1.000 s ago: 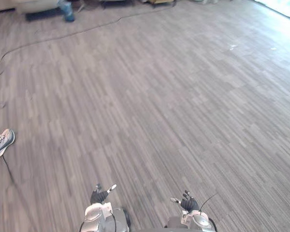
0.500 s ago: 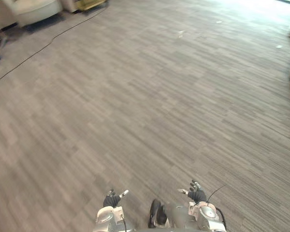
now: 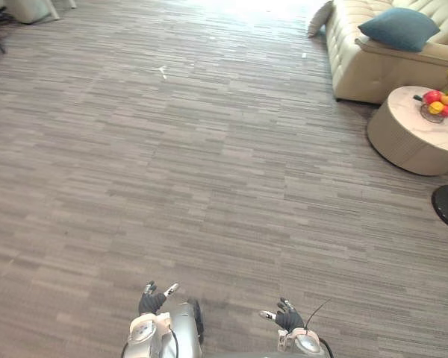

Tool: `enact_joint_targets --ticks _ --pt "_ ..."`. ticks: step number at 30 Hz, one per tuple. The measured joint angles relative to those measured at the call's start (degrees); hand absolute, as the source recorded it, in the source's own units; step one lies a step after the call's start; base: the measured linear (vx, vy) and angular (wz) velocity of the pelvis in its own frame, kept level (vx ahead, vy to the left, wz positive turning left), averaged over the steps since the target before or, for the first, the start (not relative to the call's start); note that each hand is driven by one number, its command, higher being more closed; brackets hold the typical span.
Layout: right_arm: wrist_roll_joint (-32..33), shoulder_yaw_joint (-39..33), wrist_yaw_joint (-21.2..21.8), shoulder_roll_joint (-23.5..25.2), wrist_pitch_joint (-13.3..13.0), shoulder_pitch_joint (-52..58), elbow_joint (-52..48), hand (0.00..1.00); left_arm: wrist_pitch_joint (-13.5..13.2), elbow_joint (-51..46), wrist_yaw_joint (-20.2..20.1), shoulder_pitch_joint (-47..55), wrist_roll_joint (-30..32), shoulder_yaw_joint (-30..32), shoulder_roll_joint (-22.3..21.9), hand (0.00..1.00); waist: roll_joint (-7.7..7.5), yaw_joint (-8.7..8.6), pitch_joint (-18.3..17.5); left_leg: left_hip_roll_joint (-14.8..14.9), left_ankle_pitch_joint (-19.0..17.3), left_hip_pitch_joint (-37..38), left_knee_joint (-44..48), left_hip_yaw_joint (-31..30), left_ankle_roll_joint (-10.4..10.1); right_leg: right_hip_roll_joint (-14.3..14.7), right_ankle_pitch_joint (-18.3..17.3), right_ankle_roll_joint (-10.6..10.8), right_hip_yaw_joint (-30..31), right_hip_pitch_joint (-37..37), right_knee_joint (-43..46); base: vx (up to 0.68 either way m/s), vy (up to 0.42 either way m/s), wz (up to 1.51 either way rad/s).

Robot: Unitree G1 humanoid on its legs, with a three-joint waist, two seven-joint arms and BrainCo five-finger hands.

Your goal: Pick up cushions and gather them together orderly.

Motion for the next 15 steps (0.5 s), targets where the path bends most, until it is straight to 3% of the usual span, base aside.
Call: enact_joint_targets --ticks 1,2,4,5,6,7,8,9,10,11,12,13,14,15 --pt "-0.6 0.0 0.2 0.0 -0.6 0.1 -1.0 0.0 0.0 0.3 0.0 -0.4 0.0 -0.7 -0.9 0.0 1.15 -0.36 -0.3 0.0 -1.1 5.1 -4.1 0.3 -0.2 0.1 -1.7 -1.2 -5.1 -5.4 -1.8 0.63 0.249 -0.27" --pt "-0.8 -0.1 0.2 0.1 -0.9 0.1 -1.5 0.0 0.0 0.6 0.0 -0.5 0.0 -1.0 -1.3 0.0 1.3 -0.57 -0.4 -0.1 -1.6 6.9 -5.8 0.3 0.0 0.2 -1.9 -1.5 -7.1 -7.7 -3.5 0.63 0.197 -0.04" --pt "-0.9 -0.3 0.4 -0.7 -1.3 -1.1 -1.5 0.0 0.0 2.7 -0.2 -1.0 0.0 -3.5 -1.9 0.0 1.5 -2.07 -0.4 -0.2 -1.5 14.4 -12.7 0.0 -0.6 2.0 -1.3 -3.4 -14.6 -14.2 -20.7 0.71 0.146 0.26" --pt "-0.9 -0.8 0.4 -0.8 -1.3 -1.2 -1.4 0.0 0.0 3.1 -0.3 -1.0 0.0 -4.5 -1.9 0.0 1.4 -2.48 -0.4 -0.4 -1.5 16.0 -13.8 -0.3 -0.6 2.4 -0.1 -4.0 -15.6 -14.9 -25.3 0.7 0.054 0.5" --pt "-0.9 -2.6 0.4 -0.9 -1.4 -1.7 -0.6 0.0 0.0 3.8 -0.5 -1.0 0.1 -5.8 -1.8 0.0 1.09 -3.16 -0.4 -1.1 -1.5 19.0 -15.9 -1.6 -0.6 3.5 4.2 -5.2 -16.7 -15.6 -35.4 0.78 0.012 0.6" --pt "-0.9 -3.6 0.4 -1.5 -0.9 -2.0 0.1 0.0 0.0 4.0 -0.7 -0.9 0.3 -6.8 -1.9 0.0 1.07 -3.4 -0.4 -1.7 -1.5 22.2 -16.5 -3.5 -0.7 5.2 14.2 -9.6 -15.2 -15.4 -40.6 0.82 -0.005 0.62" --pt "-0.9 -3.8 0.4 -1.8 -0.8 -2.0 0.1 0.0 0.1 4.4 -0.8 -1.0 0.5 -6.6 -2.4 0.0 1.94 -3.61 -0.7 -1.0 -1.4 23.0 -16.2 -4.8 -0.8 6.0 14.2 -12.0 -14.8 -14.9 -39.2 0.81 -0.001 0.34" --pt "-0.9 -4.1 0.4 -3.0 -0.5 -2.5 0.1 0.0 0.0 4.1 -0.9 -1.0 1.2 -5.9 -3.5 0.0 4.18 -2.7 -1.2 1.1 0.8 22.7 -13.8 -6.2 -4.3 5.6 11.1 -12.6 -16.1 -14.7 -36.2 0.8 -0.04 0.42" --pt "-0.9 -4.9 0.4 -3.5 -0.1 -2.5 -0.3 0.0 0.1 3.8 -1.0 -2.4 1.4 -6.6 -4.0 0.0 3.64 -4.06 0.2 0.0 6.9 21.9 -7.9 -9.8 -4.1 2.0 7.2 -13.1 -17.9 -14.9 -28.2 0.79 -0.073 0.38" --pt "-0.9 -4.8 0.4 -3.7 -0.1 -2.7 -0.5 0.0 0.1 3.7 -1.1 -2.5 1.7 -6.6 -3.9 0.0 3.3 -4.34 0.9 -0.6 9.2 21.6 -5.1 -10.5 -3.7 1.0 6.3 -13.2 -19.0 -15.1 -25.2 0.7 -0.161 0.44" --pt "-0.9 -4.1 0.4 -3.8 0.0 -2.6 -0.6 0.0 0.2 3.2 -1.1 -0.3 2.3 -5.7 -3.5 0.0 4.65 -4.62 0.1 1.6 14.1 16.9 9.3 -11.7 -6.4 3.0 4.2 -11.2 -19.1 -10.5 -32.1 0.59 -0.209 0.16" --pt "-0.9 -3.9 0.3 -4.2 0.1 -2.1 -0.6 0.0 0.2 2.9 -1.1 -0.1 2.3 -4.6 -3.7 0.0 5.37 -5.1 0.1 3.8 14.6 13.5 18.9 -11.0 -7.8 4.3 1.5 -12.2 -19.3 -7.5 -33.5 0.71 -0.162 -0.34" --pt "-0.7 -3.7 0.1 -4.9 0.4 -2.6 0.1 0.0 0.2 2.0 -1.3 0.5 2.4 -3.1 -3.7 0.0 7.91 -3.39 0.4 9.4 12.7 6.2 35.3 -9.9 -8.2 8.2 -0.2 -12.9 -18.2 -1.6 -36.6 0.63 -0.079 -0.44" --pt "-0.7 -3.7 0.1 -4.5 0.4 -2.5 0.5 0.0 0.3 1.4 -1.2 0.7 2.3 -2.2 -3.5 0.0 7.85 -3.1 0.4 10.2 11.8 4.4 37.9 -9.6 -7.9 8.4 -0.9 -13.3 -17.9 0.3 -37.6 0.67 -0.003 -0.56"
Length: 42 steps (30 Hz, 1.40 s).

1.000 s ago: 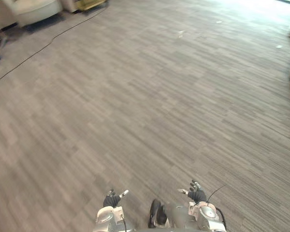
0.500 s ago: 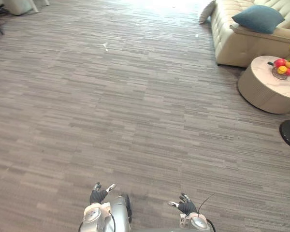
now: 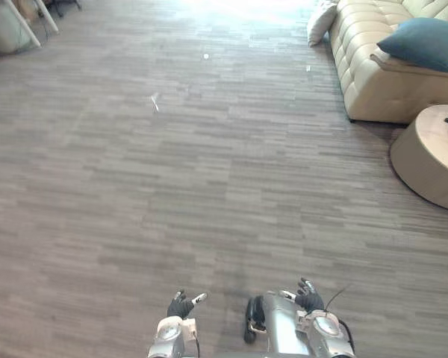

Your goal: Pick up cushions and gather them together orderly.

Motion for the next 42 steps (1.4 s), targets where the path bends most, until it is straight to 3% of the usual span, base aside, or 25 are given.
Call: enact_joint_targets --ticks 2,4,6,8,9,10,11,13,14,15,16,18,22,23,25,26,27,28,30,31,32,33,34,38,42 --pt "0.2 0.3 -0.2 1.9 0.6 -0.3 1.6 0.0 -0.6 -3.8 0.1 1.1 0.0 0.3 1.6 0.0 -3.25 1.21 1.0 1.2 -4.1 -10.0 0.9 2.5 2.3 -0.4 -1.8 0.6 2.3 10.4 -7.1 0.62 -0.023 -0.26" --pt "0.3 0.9 -0.2 2.2 0.7 0.1 1.8 0.0 -0.6 -5.0 0.1 1.6 0.0 0.4 1.9 0.0 -3.6 1.93 0.7 1.2 -6.3 -14.8 -4.7 3.9 3.0 -0.9 -1.9 1.8 3.6 14.7 -11.0 0.52 0.04 -0.41" --pt "0.3 0.8 -0.2 2.4 0.9 0.6 1.9 0.0 -0.9 -5.9 0.1 1.7 0.0 0.8 1.8 0.0 -3.84 2.85 0.7 -2.2 -6.7 -18.9 -22.2 5.7 3.9 -3.3 -2.6 3.9 5.7 20.2 -14.4 0.66 0.141 -0.72" --pt "0.3 0.8 -0.4 2.2 0.8 1.2 2.1 0.0 -1.6 -5.8 0.1 1.9 -0.1 0.8 1.8 0.0 -3.7 3.76 0.6 -5.8 -1.6 -20.2 -40.7 5.0 4.7 -5.3 -4.1 6.3 8.1 23.8 -16.5 0.75 0.266 -0.8" --pt "0.3 1.0 -0.5 2.0 0.7 1.7 3.3 0.0 -1.6 -5.5 0.2 2.8 -0.1 0.7 2.1 0.0 -3.51 4.55 0.1 -6.4 5.6 -20.5 -44.0 4.1 4.5 -5.4 -4.5 7.1 10.5 25.7 -17.4 0.72 0.336 -0.85" --pt "0.3 1.2 -0.8 2.9 1.0 1.5 4.2 0.0 -1.6 -5.0 0.2 3.4 -0.9 1.4 3.3 0.0 -5.44 4.79 -1.9 -8.5 6.5 -20.1 -44.2 5.2 5.9 -7.9 -3.6 7.5 12.6 25.8 -16.6 0.73 0.341 -0.65" --pt "0.2 1.1 -0.8 3.9 0.8 1.9 3.6 0.0 -1.4 -4.7 0.3 3.4 -0.9 1.4 3.9 0.0 -6.51 4.01 -3.0 -9.1 5.4 -19.9 -44.5 5.6 6.6 -9.0 -2.1 7.7 12.9 24.5 -14.9 0.88 0.415 -0.31" --pt "-0.2 -0.4 -0.7 4.7 0.7 2.9 3.4 0.0 -1.4 -3.6 0.5 3.0 -0.5 2.0 4.9 0.0 -8.87 4.13 -3.1 -11.4 0.8 -16.2 -41.7 7.0 9.5 -11.5 3.9 13.0 17.8 18.3 2.5 0.75 0.376 -0.14" --pt "-0.2 -0.4 -0.7 4.8 0.7 2.8 3.4 0.0 -1.3 -3.4 0.7 2.7 -0.5 1.9 5.2 0.0 -9.22 4.11 -2.9 -12.2 -0.3 -14.4 -42.0 7.1 9.7 -11.9 7.0 13.8 18.7 16.1 8.4 0.64 0.312 -0.11" --pt "-0.2 -0.6 -0.6 4.6 0.5 2.7 3.3 0.0 -0.7 -2.0 0.9 2.3 -0.5 1.9 5.5 0.0 -8.95 3.67 -2.6 -13.7 -2.6 -9.5 -43.5 7.1 9.7 -12.4 9.9 16.6 19.6 11.1 22.3 0.69 0.306 -0.02" --pt "-0.3 -0.3 -0.5 4.1 -0.2 2.7 3.0 0.0 -0.3 -0.9 1.0 2.2 -0.5 1.6 5.4 0.0 -8.35 3.32 -2.2 -14.8 -3.8 -3.1 -46.2 6.8 9.5 -13.0 9.2 15.8 18.1 6.8 32.0 0.57 0.24 0.0" --pt "-1.0 -0.4 -0.4 3.5 -0.6 2.7 2.4 0.0 -0.2 -0.2 1.1 1.8 -0.5 0.7 4.6 0.0 -6.88 3.02 -2.8 -14.8 -5.1 3.2 -50.8 6.5 9.5 -12.4 6.2 14.4 13.5 0.4 36.0 0.48 0.175 -0.01" --pt "-1.5 -1.6 -0.3 2.6 -1.3 1.4 1.1 0.0 -0.1 2.2 1.1 0.5 -0.5 -0.5 4.5 0.0 -5.9 1.32 -1.9 -13.9 -8.3 11.1 -55.5 5.9 9.4 -9.4 1.3 10.2 4.7 -11.6 24.9 0.46 0.064 0.1" --pt "-1.6 -2.2 -0.2 1.6 -1.2 1.2 1.4 0.0 0.0 2.7 1.0 0.2 -0.5 -1.5 4.0 0.0 -5.37 -0.19 -1.7 -13.7 -9.7 14.4 -57.3 4.8 9.2 -7.6 3.7 9.0 1.0 -14.2 10.8 0.5 -0.019 0.44" --pt "-1.0 -4.1 -0.4 1.4 -0.7 1.8 1.5 0.0 -0.2 2.8 0.6 -0.4 0.0 -2.8 3.1 0.0 -5.51 -0.44 -1.5 -14.5 -11.3 18.6 -59.6 2.9 8.6 -5.3 10.6 8.0 0.6 -15.5 -7.0 0.67 -0.081 0.59" --pt "-0.9 -4.2 -0.4 1.4 -0.7 1.8 1.5 0.0 -0.2 2.9 0.5 -0.3 0.0 -2.8 3.1 0.0 -5.6 -0.48 -1.4 -14.6 -11.6 19.4 -59.7 2.6 8.7 -5.1 12.5 7.0 1.1 -15.6 -7.5 0.68 -0.108 0.55" --pt "-0.9 -4.1 -0.3 1.2 -0.6 1.7 1.5 0.0 -0.2 3.1 0.3 -0.4 0.0 -2.7 2.5 0.0 -5.33 -1.04 -1.4 -14.2 -11.9 20.8 -59.3 1.4 8.8 -4.5 16.2 3.9 2.7 -15.9 -4.7 0.58 -0.115 0.44" --pt "-0.9 -4.1 -0.3 0.9 -0.5 1.4 1.1 0.0 -0.2 3.1 0.1 -0.4 0.2 -2.7 1.5 0.0 -4.1 -1.28 -1.3 -12.6 -11.8 21.0 -56.0 0.3 8.7 -4.7 15.3 2.3 2.4 -16.0 -0.5 0.57 -0.137 0.47" --pt "-1.4 -4.1 0.1 0.0 -0.1 0.6 0.8 0.0 -0.2 2.9 -0.1 -0.8 0.6 -2.7 0.9 0.0 -2.1 -1.54 -0.5 -9.4 -11.0 15.0 -40.1 -1.6 7.5 -4.4 10.0 2.8 0.1 -13.9 2.2 0.72 -0.258 0.44" --pt "-1.3 -3.9 0.1 -0.5 0.2 0.6 0.8 0.0 -0.2 2.7 -0.1 -1.2 0.7 -2.0 0.3 0.0 -1.13 -1.52 -0.1 -7.1 -7.0 9.9 -27.9 -2.4 3.2 -3.8 8.0 2.5 -0.6 -11.8 2.1 0.63 -0.245 0.33" --pt "-1.3 -3.3 -0.1 -1.1 0.6 0.5 0.7 0.0 -0.2 1.9 -0.1 -1.2 0.7 -0.7 -0.1 0.0 -0.09 -1.47 0.4 -4.5 1.6 5.0 -16.7 -3.0 0.9 -2.2 6.4 2.0 -0.5 -8.7 1.0 0.66 -0.166 0.03" --pt "-1.4 -2.6 -0.1 -1.6 1.0 0.2 1.1 0.0 -0.2 1.3 -0.3 -1.0 0.7 0.3 -0.1 0.0 0.09 -0.94 1.0 -1.1 2.6 0.8 -6.4 -1.8 0.2 -0.4 5.1 1.5 -0.2 -4.3 -1.1 0.92 -0.185 -0.26" --pt "-1.3 -2.1 -0.2 -0.9 1.5 0.1 1.7 0.0 -0.3 -0.8 -0.2 -0.9 0.7 1.8 0.3 0.0 -1.17 0.02 2.2 1.6 -1.5 -3.8 0.7 1.3 1.4 0.1 2.5 0.6 1.2 3.7 -4.2 0.79 -0.143 -0.31" --pt "-1.2 0.1 -0.2 -0.2 2.0 0.7 1.9 0.0 -0.7 -4.9 -0.4 0.7 0.5 2.1 1.0 0.0 -3.24 1.41 1.6 2.2 -6.8 -14.1 -10.8 7.2 3.2 -0.3 1.5 1.9 3.7 14.5 -12.6 0.57 -0.066 -0.42" --pt "-1.2 -0.8 -0.7 1.3 1.9 0.9 2.6 0.0 -1.7 -6.3 -0.3 1.0 -0.1 4.1 0.2 0.0 -3.42 3.55 1.2 -3.6 -3.4 -19.4 -38.9 8.5 3.5 -2.6 -1.2 6.2 7.2 24.1 -18.6 0.63 0.132 -0.55"
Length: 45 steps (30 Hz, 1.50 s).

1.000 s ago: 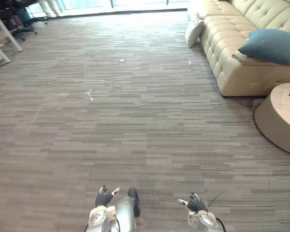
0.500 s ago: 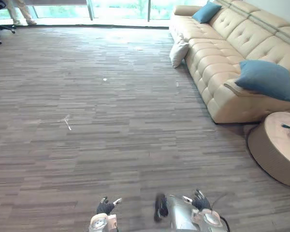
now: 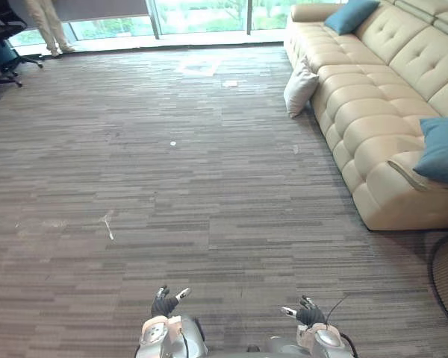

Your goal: Pick up cushions and gather them together orderly.

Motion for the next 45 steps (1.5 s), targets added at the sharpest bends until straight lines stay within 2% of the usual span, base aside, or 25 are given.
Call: enact_joint_targets --ticks 1,3,4,5,6,8,10,13,17,19,20,21,22,24,26,27,31,34,36,38,39,40,41,43,45 --pt "0.0 0.1 0.0 0.2 -0.1 0.4 1.0 0.0 0.0 0.0 0.0 0.7 0.0 -0.1 0.0 0.0 0.55 0.7 -0.8 -0.8 2.7 -0.8 -5.2 0.4 1.2 -0.4 -1.5 1.7 1.5 2.2 -1.4 0.77 0.309 -0.79" --pt "-0.1 0.1 0.0 1.3 -0.1 1.0 1.1 0.0 0.3 0.5 0.2 1.7 0.0 0.1 1.5 0.0 -1.02 1.32 -2.9 -2.7 8.5 -0.5 -2.8 0.6 4.1 -2.7 -2.8 3.2 4.3 3.3 0.8 0.78 0.345 -0.67" --pt "-0.1 -0.3 -0.1 2.7 -0.1 2.1 0.9 0.0 0.6 1.8 0.3 2.0 0.1 0.0 2.8 0.0 -3.42 0.82 -4.3 -4.8 6.6 1.3 -2.8 1.7 5.8 -5.9 -2.4 3.9 5.2 -0.8 10.9 0.74 0.319 -0.37" --pt "-0.2 -0.4 0.0 2.7 -0.2 2.1 0.8 0.0 0.6 1.9 0.3 2.0 0.1 0.0 3.1 0.0 -4.17 0.88 -4.3 -5.7 5.6 2.6 -3.0 1.9 5.9 -6.9 -1.5 5.3 5.8 -3.2 17.4 0.82 0.387 -0.14" --pt "-0.3 -0.7 0.1 3.1 -0.2 2.0 0.8 0.0 0.7 2.7 0.5 1.8 0.1 -0.1 4.3 0.0 -6.21 0.49 -4.0 -8.3 2.8 6.7 -3.7 2.3 5.8 -9.3 4.9 9.3 8.4 -10.8 36.0 0.52 0.259 -0.01" --pt "-1.2 -1.4 0.2 3.1 -0.4 2.0 0.9 0.0 1.4 4.1 0.7 1.2 0.1 -0.1 5.1 0.0 -6.51 0.05 -3.7 -10.8 -0.1 12.3 -4.9 1.3 5.8 -10.5 6.6 10.3 8.9 -15.9 49.0 0.56 0.236 0.25" --pt "-1.4 -1.9 0.3 2.0 -0.9 2.4 0.6 0.0 1.7 5.6 1.0 0.8 0.1 -1.2 4.6 0.0 -4.84 -0.21 -3.9 -11.3 -2.7 20.3 -8.8 0.5 5.7 -9.7 4.6 9.0 6.1 -21.6 53.0 0.7 0.24 0.24" --pt "-1.4 -2.3 0.3 0.2 -1.5 1.9 0.3 0.0 1.6 7.5 1.0 -0.3 0.1 -3.4 3.9 0.0 -2.69 -1.36 -3.4 -11.2 -4.5 28.7 -15.2 -1.9 5.3 -7.2 1.3 4.8 -1.5 -33.4 44.3 0.51 0.127 0.37" --pt "-1.2 -2.8 0.5 -0.1 -1.4 1.1 0.3 0.0 1.7 8.1 0.4 -0.3 0.1 -5.0 3.1 0.0 -2.58 -3.47 -3.2 -11.7 -6.6 38.2 -20.6 -4.2 2.2 -1.4 10.5 0.8 -4.0 -37.7 14.8 0.74 -0.006 0.59" --pt "-1.2 -2.0 0.5 -0.5 -1.3 0.8 0.2 0.0 1.7 8.5 0.1 -0.3 0.2 -5.0 1.9 0.0 -2.48 -4.19 -3.5 -11.6 -7.4 42.0 -19.1 -7.5 1.8 -1.3 16.3 -4.4 -2.7 -37.5 19.1 0.87 -0.128 0.63" --pt "-1.5 -1.9 0.6 -0.8 -1.3 0.6 0.1 0.0 1.6 8.5 0.0 -0.3 0.2 -5.0 0.8 0.0 -0.77 -3.76 -3.9 -10.0 -7.3 41.5 -16.9 -8.2 1.7 -1.3 13.5 -4.6 -4.0 -37.5 21.2 0.61 -0.136 0.51" --pt "-2.0 -1.9 0.9 -1.7 -1.2 0.4 -0.3 0.0 1.6 8.2 0.0 -0.2 0.3 -4.9 -0.2 0.0 0.73 -3.78 -4.0 -8.7 -7.3 39.5 -11.2 -9.5 1.6 -0.9 10.6 -4.5 -4.9 -36.9 22.8 0.69 -0.217 0.4" --pt "-2.4 -1.7 0.9 -2.1 -0.8 0.2 -0.8 0.0 1.6 7.8 -0.1 -0.6 0.5 -3.7 -0.6 0.0 2.33 -4.02 -3.5 -5.3 -4.2 31.7 7.3 -10.1 -0.8 0.4 7.0 -4.6 -5.6 -34.0 22.7 0.7 -0.221 0.31" --pt "-2.3 -1.7 0.7 -2.6 -0.3 0.1 -1.0 0.0 1.6 7.5 -0.1 -0.6 0.6 -2.3 -0.6 0.0 3.11 -3.58 -2.5 -1.2 2.7 24.9 24.8 -10.0 -3.6 2.6 5.5 -5.3 -5.1 -28.8 19.6 0.68 -0.177 -0.18" --pt "-2.2 -1.7 0.5 -2.1 0.3 0.1 -0.6 0.0 1.6 5.8 0.0 -0.1 0.8 0.2 -0.2 0.0 3.12 -3.3 -1.4 3.7 1.1 18.7 38.8 -7.8 -2.5 4.5 3.8 -6.2 -3.7 -19.6 14.7 0.64 -0.117 -0.45" --pt "-2.0 -1.4 0.5 -1.6 0.4 0.1 0.2 0.0 1.5 4.9 -0.1 0.4 0.8 0.6 0.2 0.0 1.3 -2.99 -1.0 4.4 -0.3 15.2 40.1 -6.2 -1.8 4.5 3.1 -6.2 -2.5 -15.4 11.8 0.67 -0.125 -0.46" --pt "-1.0 -1.1 0.3 -1.3 0.9 0.2 1.4 0.0 1.1 1.5 0.0 2.0 0.8 1.6 0.4 0.0 0.49 -0.96 -1.4 4.3 -4.7 2.6 21.0 -1.4 0.7 3.3 2.4 -4.3 2.9 -3.7 2.3 0.57 0.0 -0.6" --pt "-1.1 -2.4 0.0 0.1 0.6 1.2 1.4 0.0 0.7 1.4 0.1 2.2 0.0 2.3 0.5 0.0 -0.56 0.69 -1.7 -0.6 -1.7 -0.5 2.4 -2.9 -0.7 0.3 0.1 -1.8 5.3 0.7 -1.4 0.55 0.176 -0.67" --pt "-1.1 -2.3 -0.1 0.2 0.6 1.5 1.5 0.0 0.1 1.2 0.1 2.5 -0.5 2.0 0.7 0.0 -0.61 0.98 -2.2 -1.6 2.1 -1.9 -2.7 -3.2 1.5 -1.5 -3.2 0.8 7.1 4.0 -2.6 0.67 0.334 -0.73" --pt "-1.2 -2.1 0.0 1.3 0.7 3.5 1.4 0.0 0.5 2.2 0.2 2.9 -0.4 1.9 1.7 0.0 -2.83 1.34 -5.0 -2.8 5.9 -0.6 0.3 -1.1 2.8 -4.3 -4.5 3.1 10.0 0.5 8.4 0.8 0.416 -0.82" --pt "-1.3 -2.2 0.0 2.1 0.7 3.7 1.3 0.0 0.5 2.8 0.3 2.9 -0.4 1.8 2.8 0.0 -4.22 1.46 -5.9 -4.1 4.1 1.9 -0.1 1.0 3.4 -6.2 -3.1 5.4 11.4 -4.9 21.4 0.71 0.388 -0.61" --pt "-1.3 -2.2 0.1 2.4 0.5 4.0 1.3 0.0 0.6 3.6 0.5 2.5 -0.1 1.6 4.1 0.0 -5.93 0.51 -5.5 -6.0 1.2 5.4 -0.7 1.7 3.6 -8.2 3.6 9.3 12.0 -12.0 37.3 0.8 0.429 -0.47" --pt "-1.3 -2.4 0.3 2.5 0.3 4.2 1.2 0.0 1.5 5.2 0.8 1.5 0.1 1.2 5.2 0.0 -6.49 -0.03 -5.1 -7.4 -1.8 10.5 -1.9 2.0 3.5 -9.8 5.5 9.9 10.3 -17.3 48.7 0.88 0.434 -0.36" --pt "-1.4 -2.4 0.3 1.8 -0.2 4.3 1.0 0.0 1.7 6.6 1.4 1.2 0.1 -0.2 5.2 0.0 -5.61 -0.18 -4.8 -7.8 -3.9 19.3 -6.4 2.9 2.7 -10.2 4.2 7.9 5.2 -22.5 53.1 0.7 0.313 -0.17" --pt "-1.3 -2.5 0.2 0.8 -1.2 3.1 1.4 0.0 1.7 8.8 1.2 0.6 0.1 -3.3 5.6 0.0 -4.5 -1.34 -4.6 -7.8 -4.1 27.4 -12.8 2.8 2.6 -9.2 0.7 5.8 -3.5 -30.0 47.4 0.57 0.196 0.18"
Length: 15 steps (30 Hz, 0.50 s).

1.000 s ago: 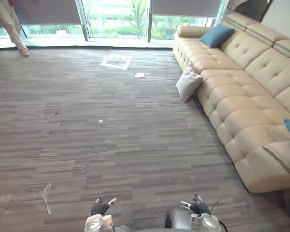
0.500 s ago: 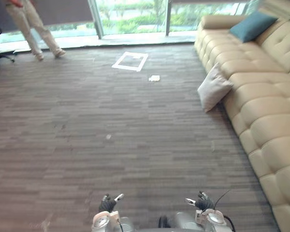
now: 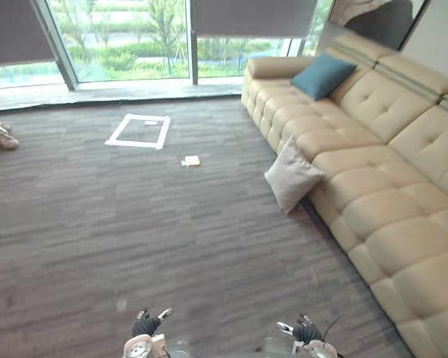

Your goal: Pick up cushions and gather them together orderly.

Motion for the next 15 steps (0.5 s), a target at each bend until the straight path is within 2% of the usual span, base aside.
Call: enact_joint_targets --ticks 2,3,4,5,6,7,8,9,10,12,13,14,15 --pt "0.0 -0.7 0.1 -0.5 -0.1 -1.0 0.0 0.0 0.2 0.7 -0.1 -0.7 0.0 -0.9 -0.2 0.0 0.84 -0.83 0.6 -0.1 -0.1 3.7 -2.8 -0.3 -0.2 1.4 -0.2 -0.9 -3.1 -3.4 -6.5 0.54 0.082 0.19" --pt "0.0 -1.6 0.1 -0.6 -0.2 -1.8 -0.2 0.0 0.6 0.8 -0.2 -0.7 0.0 -1.4 -0.5 0.0 1.6 -1.73 1.1 -0.1 -0.2 5.6 -4.6 -0.9 -0.3 2.9 1.3 -2.4 -5.4 -5.3 -14.6 0.73 0.051 0.34" --pt "0.0 -2.2 0.1 -0.6 -0.1 -2.4 -0.2 0.0 0.8 0.8 -0.2 -0.9 0.0 -2.1 -0.7 0.0 1.99 -2.24 1.6 -0.4 -0.2 7.8 -6.1 -1.7 -0.3 4.4 5.3 -4.2 -7.2 -6.4 -24.9 0.61 0.011 0.39" --pt "0.0 -2.2 0.2 -0.6 -0.1 -2.6 -0.2 0.0 0.8 0.8 -0.3 -0.8 0.0 -2.5 -0.6 0.0 1.93 -2.31 1.7 -0.7 -0.4 8.8 -6.5 -2.0 -0.7 5.1 8.1 -5.1 -8.0 -6.3 -30.2 0.67 -0.026 0.4" --pt "0.0 -2.1 0.2 -0.5 -0.1 -2.5 -0.2 0.0 0.8 0.5 -0.3 -0.6 0.1 -2.9 -0.5 0.0 1.6 -2.27 1.8 -1.4 -1.2 10.6 -6.6 -2.9 -2.0 6.0 12.0 -6.4 -8.1 -6.1 -36.4 0.58 -0.052 0.43" --pt "0.2 -2.2 0.2 -0.2 -0.1 -2.2 -0.3 0.0 0.8 0.4 -0.3 0.1 0.2 -2.9 -0.3 0.0 0.91 -2.48 1.8 -2.4 -1.8 13.0 -6.3 -4.2 -3.1 5.9 18.0 -11.2 -6.9 -5.8 -37.1 0.87 -0.124 0.36" --pt "-0.1 -2.1 0.3 -0.7 0.0 -2.8 -0.8 0.0 0.9 0.4 -0.4 -0.2 0.8 -2.8 -1.4 0.0 3.02 -2.5 1.9 -0.6 -1.8 14.1 -4.1 -5.4 -3.5 6.3 16.3 -12.7 -7.4 -6.2 -31.6 0.7 -0.144 0.28" --pt "-0.8 -2.1 0.5 -1.1 -0.1 -2.8 -1.2 0.0 0.8 0.4 -0.6 0.0 1.2 -2.7 -2.1 0.0 3.64 -2.56 1.7 0.7 -1.6 12.6 0.7 -6.3 -3.8 6.4 13.4 -12.6 -7.8 -5.8 -30.1 0.8 -0.21 0.15" --pt "-1.0 -2.1 0.6 -1.5 0.0 -2.8 -1.4 0.0 0.8 -0.1 -0.8 0.0 1.3 -2.4 -2.8 0.0 4.75 -2.6 1.8 2.9 -0.7 8.8 10.2 -7.6 -5.1 7.3 11.1 -12.1 -8.2 -4.8 -29.4 0.62 -0.215 0.11" --pt "-1.0 -1.9 0.4 -2.2 0.8 -2.8 -2.3 0.0 0.9 -0.7 -1.2 0.2 1.3 0.7 -3.7 0.0 6.79 -2.56 2.5 8.3 6.5 -0.7 33.6 -10.9 -9.3 10.6 7.9 -13.0 -7.4 0.4 -31.4 0.7 -0.205 -0.21" --pt "-1.0 -1.4 0.3 -2.4 1.2 -2.9 -2.3 0.0 0.9 -1.1 -1.3 0.3 1.3 1.8 -4.0 0.0 7.06 -2.47 3.0 10.3 6.2 -3.4 40.8 -10.9 -9.0 12.3 7.0 -13.2 -6.6 3.4 -32.9 0.63 -0.138 -0.56" --pt "-0.9 -0.6 0.2 -2.2 1.4 -2.8 -2.0 0.0 0.8 -1.8 -1.3 0.5 1.3 1.9 -3.7 0.0 6.19 -2.23 3.7 11.8 4.6 -6.2 46.4 -10.2 -8.1 13.5 6.0 -13.5 -4.9 7.6 -35.0 0.58 -0.109 -0.76" --pt "-0.5 0.6 0.2 -1.8 1.6 -2.9 -1.7 0.0 0.7 -3.2 -1.3 1.0 1.1 2.4 -3.0 0.0 4.75 -1.64 4.4 12.2 2.7 -8.8 48.2 -8.8 -6.9 13.7 5.3 -13.7 -2.8 12.0 -37.3 0.54 -0.098 -0.84"
